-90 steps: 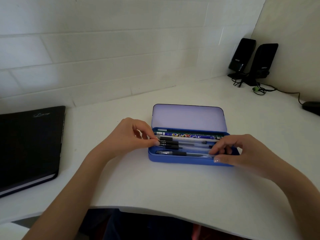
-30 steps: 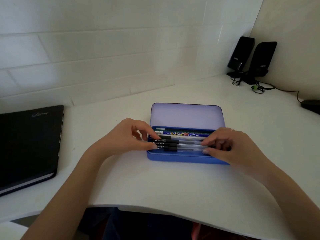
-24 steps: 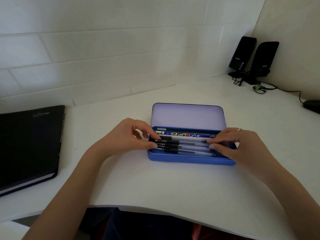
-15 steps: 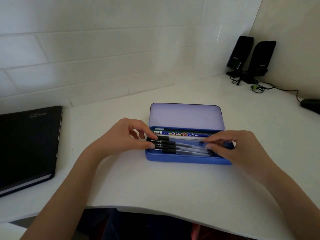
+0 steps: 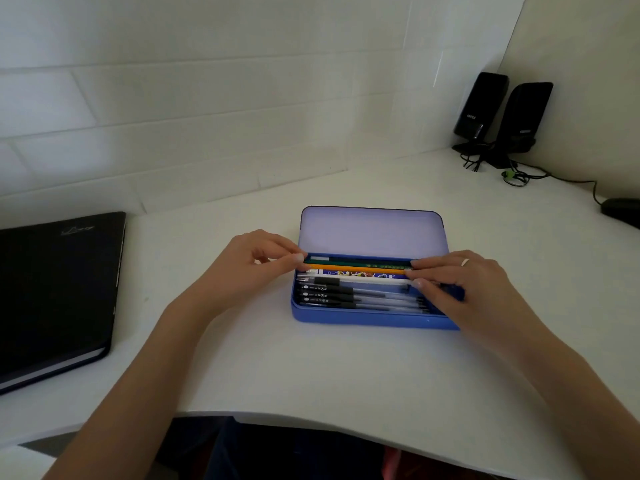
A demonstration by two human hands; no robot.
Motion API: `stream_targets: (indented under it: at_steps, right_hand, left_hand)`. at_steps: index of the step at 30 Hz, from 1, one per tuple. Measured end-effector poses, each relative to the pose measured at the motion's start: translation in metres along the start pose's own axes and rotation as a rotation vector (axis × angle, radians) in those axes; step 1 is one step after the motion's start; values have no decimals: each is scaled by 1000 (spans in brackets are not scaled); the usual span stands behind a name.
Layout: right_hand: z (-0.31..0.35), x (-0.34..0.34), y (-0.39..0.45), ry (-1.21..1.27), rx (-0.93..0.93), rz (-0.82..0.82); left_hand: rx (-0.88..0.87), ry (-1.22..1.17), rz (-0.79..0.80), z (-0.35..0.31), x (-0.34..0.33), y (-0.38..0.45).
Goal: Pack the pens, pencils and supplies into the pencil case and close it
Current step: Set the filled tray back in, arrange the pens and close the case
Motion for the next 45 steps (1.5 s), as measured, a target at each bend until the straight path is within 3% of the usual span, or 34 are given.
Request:
stream_targets:
  at_steps: [11, 17, 23, 28, 32, 41, 45]
  right_hand:
    - [-3, 8, 1, 96, 2, -70]
    - [3, -1, 1, 121, 30, -3]
    - [-10, 16, 2, 50, -62, -160]
    - [-14, 3, 2, -70, -77, -25]
    - [-15, -4, 3, -50, -72, 31]
    - [-13, 8, 2, -74, -70, -83]
    - [-11, 3, 2, -80, -50, -31]
  left_hand:
    - [-42, 30, -2, -1, 1, 2]
    - [-8, 7, -36, 0, 3, 0]
    - [-21, 64, -60, 0, 5, 2]
    - [6, 6, -54, 3, 4, 2]
    - [43, -6, 48, 7, -4, 2]
    - [45, -17, 7, 8, -1, 4]
    - [29, -22, -8, 6, 0, 3]
Point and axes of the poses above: each hand's wrist, its own y-axis towards the middle knuckle, its own x-axis out of the back of the hand, z = x × y, the point moved 6 cm from there along y, towards the middle knuckle, and after that the axes turned 6 degrees about -y, right-handed, at the moved point
